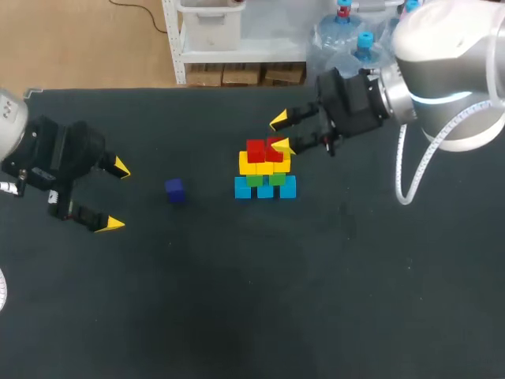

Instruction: Place the blue cubes, place green cubes on the blue cubes, place the yellow cubes on the green cubes, then place the red cubes on the yellow cubes, and place purple cube on the red cubes.

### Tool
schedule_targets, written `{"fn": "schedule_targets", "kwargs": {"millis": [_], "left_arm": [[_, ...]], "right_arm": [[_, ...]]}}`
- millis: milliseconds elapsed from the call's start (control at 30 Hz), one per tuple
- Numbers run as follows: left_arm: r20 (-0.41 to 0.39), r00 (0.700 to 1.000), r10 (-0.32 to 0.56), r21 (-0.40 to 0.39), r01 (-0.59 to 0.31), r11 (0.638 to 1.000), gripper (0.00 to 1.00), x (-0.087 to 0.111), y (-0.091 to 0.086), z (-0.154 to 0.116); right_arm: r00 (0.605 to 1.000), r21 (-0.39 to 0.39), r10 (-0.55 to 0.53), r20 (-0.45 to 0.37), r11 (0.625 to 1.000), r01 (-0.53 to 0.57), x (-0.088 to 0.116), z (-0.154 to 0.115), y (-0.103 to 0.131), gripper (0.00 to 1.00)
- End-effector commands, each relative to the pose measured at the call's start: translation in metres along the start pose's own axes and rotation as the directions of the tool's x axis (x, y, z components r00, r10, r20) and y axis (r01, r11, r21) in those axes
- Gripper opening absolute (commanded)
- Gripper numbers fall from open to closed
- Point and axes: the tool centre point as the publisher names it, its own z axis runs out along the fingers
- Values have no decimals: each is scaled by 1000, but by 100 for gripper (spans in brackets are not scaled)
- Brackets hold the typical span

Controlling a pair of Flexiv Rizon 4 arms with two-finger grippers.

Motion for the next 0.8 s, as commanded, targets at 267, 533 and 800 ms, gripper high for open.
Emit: {"fn": "schedule_targets", "kwargs": {"millis": [267, 533, 800], "left_arm": [[9, 1000, 5, -2, -5, 1000, 100, 2, 0, 0], [9, 1000, 5, -2, -5, 1000, 100, 2, 0, 0], [9, 1000, 5, -2, -5, 1000, 100, 2, 0, 0]], "right_arm": [[1000, 58, 3, 10, 998, -3, -2, -33, 4, 0], [1000, 57, 1, 10, 998, -2, 9, -35, 4, 0], [1000, 32, 8, 16, 999, -8, 19, -24, 3, 0]]}}
